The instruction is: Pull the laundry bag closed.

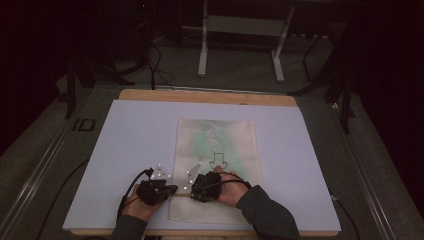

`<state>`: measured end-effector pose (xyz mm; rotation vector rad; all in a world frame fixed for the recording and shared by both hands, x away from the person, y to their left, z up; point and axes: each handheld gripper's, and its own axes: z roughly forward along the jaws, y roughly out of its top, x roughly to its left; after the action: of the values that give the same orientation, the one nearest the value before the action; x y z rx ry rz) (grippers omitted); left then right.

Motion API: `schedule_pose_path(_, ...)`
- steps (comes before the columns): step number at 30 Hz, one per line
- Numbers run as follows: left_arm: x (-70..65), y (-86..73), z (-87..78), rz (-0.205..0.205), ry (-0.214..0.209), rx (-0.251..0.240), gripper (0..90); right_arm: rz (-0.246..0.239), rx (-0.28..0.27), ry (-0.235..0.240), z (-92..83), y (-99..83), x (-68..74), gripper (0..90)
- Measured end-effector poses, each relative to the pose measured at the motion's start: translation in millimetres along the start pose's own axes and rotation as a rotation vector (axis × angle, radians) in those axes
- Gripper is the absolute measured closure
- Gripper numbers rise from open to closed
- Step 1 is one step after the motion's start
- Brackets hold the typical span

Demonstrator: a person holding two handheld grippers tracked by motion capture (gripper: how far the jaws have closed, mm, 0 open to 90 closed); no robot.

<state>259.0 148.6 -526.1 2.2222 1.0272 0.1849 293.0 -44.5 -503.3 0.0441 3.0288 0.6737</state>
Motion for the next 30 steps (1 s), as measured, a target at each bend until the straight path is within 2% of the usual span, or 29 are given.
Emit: schedule_pose_path(30,-0.5,0.3,0.1,0.002,0.003,0.002,89.5,-0.012,0.018,0.007,-4.4,-3.6,-1.0,82.3)
